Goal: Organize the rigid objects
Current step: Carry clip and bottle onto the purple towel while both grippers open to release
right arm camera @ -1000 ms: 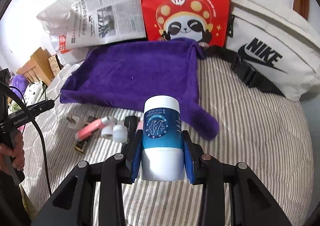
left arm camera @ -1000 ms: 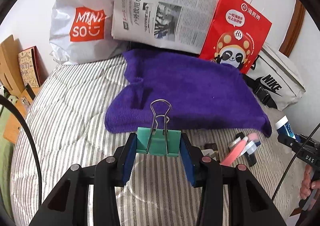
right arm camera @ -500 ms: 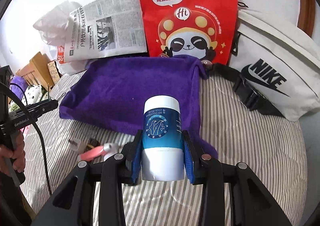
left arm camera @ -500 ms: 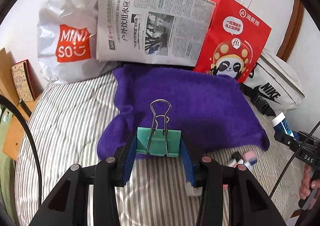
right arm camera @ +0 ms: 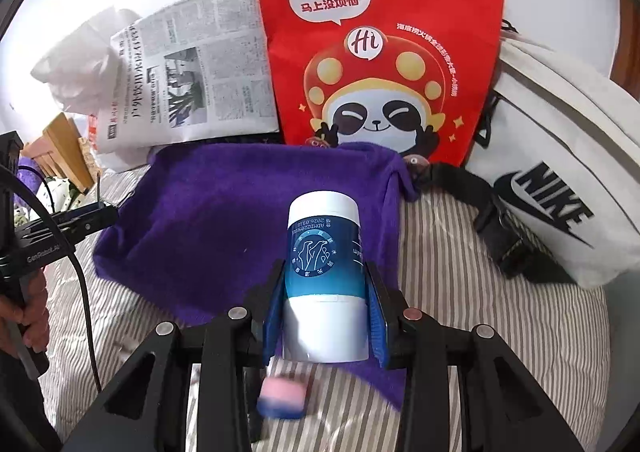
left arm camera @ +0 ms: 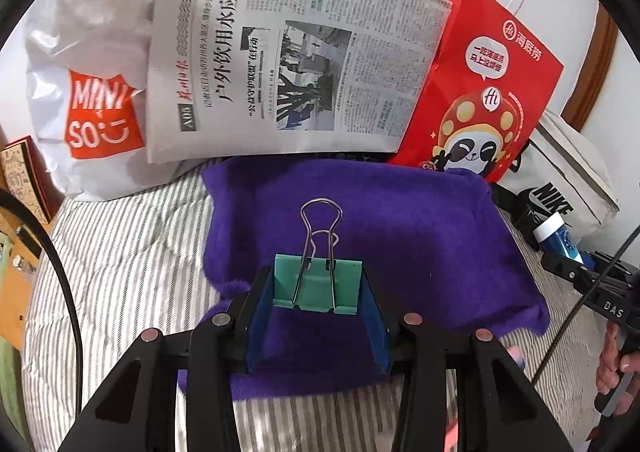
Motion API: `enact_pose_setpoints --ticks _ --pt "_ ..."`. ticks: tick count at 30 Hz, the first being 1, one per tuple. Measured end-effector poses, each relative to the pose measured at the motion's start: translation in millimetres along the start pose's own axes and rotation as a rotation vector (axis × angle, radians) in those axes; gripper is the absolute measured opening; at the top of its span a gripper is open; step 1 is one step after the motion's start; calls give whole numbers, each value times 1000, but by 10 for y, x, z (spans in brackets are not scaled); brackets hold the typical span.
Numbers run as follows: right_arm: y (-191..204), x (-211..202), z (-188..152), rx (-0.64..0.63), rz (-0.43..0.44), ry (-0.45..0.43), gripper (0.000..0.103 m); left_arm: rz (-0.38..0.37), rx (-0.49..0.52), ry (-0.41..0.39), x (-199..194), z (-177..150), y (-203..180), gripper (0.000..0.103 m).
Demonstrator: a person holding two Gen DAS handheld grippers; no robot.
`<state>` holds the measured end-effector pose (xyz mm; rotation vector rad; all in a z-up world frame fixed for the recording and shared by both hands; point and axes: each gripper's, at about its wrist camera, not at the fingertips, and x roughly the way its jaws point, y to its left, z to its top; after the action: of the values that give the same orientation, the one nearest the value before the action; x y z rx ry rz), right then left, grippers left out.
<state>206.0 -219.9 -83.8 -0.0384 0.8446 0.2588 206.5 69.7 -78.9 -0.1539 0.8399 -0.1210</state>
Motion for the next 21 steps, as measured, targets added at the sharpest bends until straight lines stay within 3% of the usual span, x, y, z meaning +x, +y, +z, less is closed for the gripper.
enact_pose_setpoints --ticks 10,21 --pt "-74 623 300 -17 -21 63 37 4 -9 44 471 245 27 40" --pt "28 1120 424 -41 -41 145 37 49 28 134 933 293 14 40"
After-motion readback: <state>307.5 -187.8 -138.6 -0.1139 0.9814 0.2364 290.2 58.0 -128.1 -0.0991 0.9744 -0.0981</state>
